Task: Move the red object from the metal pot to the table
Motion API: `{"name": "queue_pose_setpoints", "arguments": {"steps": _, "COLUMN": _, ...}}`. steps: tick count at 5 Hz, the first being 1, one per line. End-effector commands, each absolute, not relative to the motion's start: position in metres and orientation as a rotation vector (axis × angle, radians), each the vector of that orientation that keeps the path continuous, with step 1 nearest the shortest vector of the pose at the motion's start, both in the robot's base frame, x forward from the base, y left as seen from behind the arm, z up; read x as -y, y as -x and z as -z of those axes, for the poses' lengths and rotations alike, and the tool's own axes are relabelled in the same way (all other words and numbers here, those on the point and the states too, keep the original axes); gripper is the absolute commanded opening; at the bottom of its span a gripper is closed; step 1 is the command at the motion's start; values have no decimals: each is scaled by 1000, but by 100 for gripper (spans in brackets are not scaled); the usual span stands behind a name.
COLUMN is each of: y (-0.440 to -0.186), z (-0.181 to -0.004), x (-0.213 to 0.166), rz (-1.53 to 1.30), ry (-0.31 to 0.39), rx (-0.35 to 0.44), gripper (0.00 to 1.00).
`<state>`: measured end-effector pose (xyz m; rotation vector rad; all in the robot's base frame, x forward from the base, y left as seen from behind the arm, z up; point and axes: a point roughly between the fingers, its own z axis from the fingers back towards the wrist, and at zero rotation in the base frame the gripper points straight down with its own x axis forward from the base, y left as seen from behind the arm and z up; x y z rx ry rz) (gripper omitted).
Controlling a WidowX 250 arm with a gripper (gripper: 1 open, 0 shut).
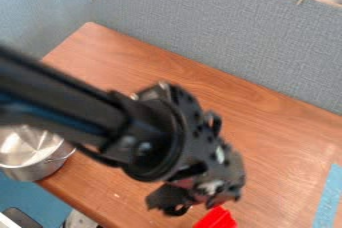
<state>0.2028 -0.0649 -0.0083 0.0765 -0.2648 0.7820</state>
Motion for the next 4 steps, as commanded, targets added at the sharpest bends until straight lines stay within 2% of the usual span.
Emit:
{"name": "queue_pose_setpoints", "arguments": {"steps": 1, "y": -202, "z": 53, "x": 33, "rz": -975, "ry": -112, "rx": 253, "gripper": 0}}
{"name": "queue_pose_setpoints", "arguments": {"steps": 2, "y": -194, "z": 53, "x": 24, "rz": -1151, "ry": -131, "rx": 317, "gripper": 0}}
{"name": "queue_pose_setpoints", "arguments": {"steps": 3, "y": -212, "z": 41, "x": 11, "rz": -1165, "ry": -123, "rx": 374, "gripper": 0}}
{"name": "queue_pose_setpoints", "arguments": {"steps": 4, "y": -183, "z": 48, "x": 10, "rz": -1274, "ry": -156, "rx": 374, "gripper": 100}}
